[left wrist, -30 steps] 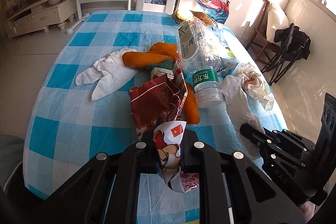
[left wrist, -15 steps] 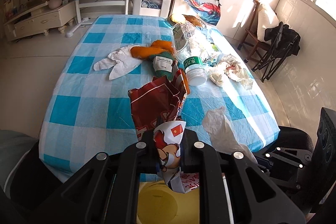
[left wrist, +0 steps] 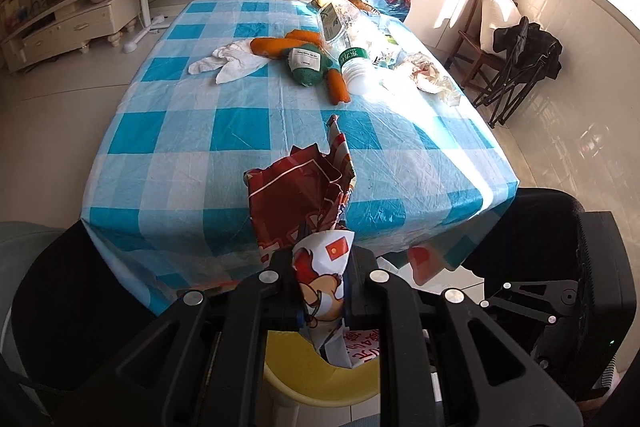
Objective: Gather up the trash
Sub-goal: 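Carry the wrapper and tissue to the yellow basin and release both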
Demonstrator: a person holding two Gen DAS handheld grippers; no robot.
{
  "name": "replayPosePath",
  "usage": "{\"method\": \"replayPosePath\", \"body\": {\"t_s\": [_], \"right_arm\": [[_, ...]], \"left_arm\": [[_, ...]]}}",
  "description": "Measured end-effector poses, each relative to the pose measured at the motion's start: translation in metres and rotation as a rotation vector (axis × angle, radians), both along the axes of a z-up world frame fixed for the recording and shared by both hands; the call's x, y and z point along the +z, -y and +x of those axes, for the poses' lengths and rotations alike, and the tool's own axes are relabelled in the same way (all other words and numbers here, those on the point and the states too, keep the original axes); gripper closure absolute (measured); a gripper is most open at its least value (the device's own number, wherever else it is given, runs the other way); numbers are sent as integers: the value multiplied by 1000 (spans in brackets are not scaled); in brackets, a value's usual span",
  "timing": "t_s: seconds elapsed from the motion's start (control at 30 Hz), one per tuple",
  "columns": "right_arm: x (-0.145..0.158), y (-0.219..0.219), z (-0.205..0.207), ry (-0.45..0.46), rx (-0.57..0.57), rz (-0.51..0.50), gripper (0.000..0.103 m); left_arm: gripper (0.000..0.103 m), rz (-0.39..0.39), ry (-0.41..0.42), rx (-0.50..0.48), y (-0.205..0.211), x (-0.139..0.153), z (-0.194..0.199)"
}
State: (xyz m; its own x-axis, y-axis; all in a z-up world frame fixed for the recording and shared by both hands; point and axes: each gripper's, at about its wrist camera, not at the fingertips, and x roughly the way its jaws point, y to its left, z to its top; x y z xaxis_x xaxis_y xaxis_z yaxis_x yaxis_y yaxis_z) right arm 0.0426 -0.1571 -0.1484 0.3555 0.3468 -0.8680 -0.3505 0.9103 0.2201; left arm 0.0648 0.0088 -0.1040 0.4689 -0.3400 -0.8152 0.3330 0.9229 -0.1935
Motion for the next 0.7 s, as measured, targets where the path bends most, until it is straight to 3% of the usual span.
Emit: {"method": "replayPosePath", "body": {"t_s": [0.03, 0.33, 0.6, 0.7], "right_arm": [[2, 2, -1, 13, -10, 2, 54], [24, 32, 2, 111, -135, 29, 37], [27, 45, 6, 144, -210, 79, 34], [27, 47, 5, 149, -226, 88, 33]], "left_arm": [[90, 1, -10, -2, 0, -3, -4], [90, 17, -75, -23, 2, -21, -28], [89, 53, -157, -80, 6, -38, -49], [77, 60, -159, -75, 4, -39, -54]]}}
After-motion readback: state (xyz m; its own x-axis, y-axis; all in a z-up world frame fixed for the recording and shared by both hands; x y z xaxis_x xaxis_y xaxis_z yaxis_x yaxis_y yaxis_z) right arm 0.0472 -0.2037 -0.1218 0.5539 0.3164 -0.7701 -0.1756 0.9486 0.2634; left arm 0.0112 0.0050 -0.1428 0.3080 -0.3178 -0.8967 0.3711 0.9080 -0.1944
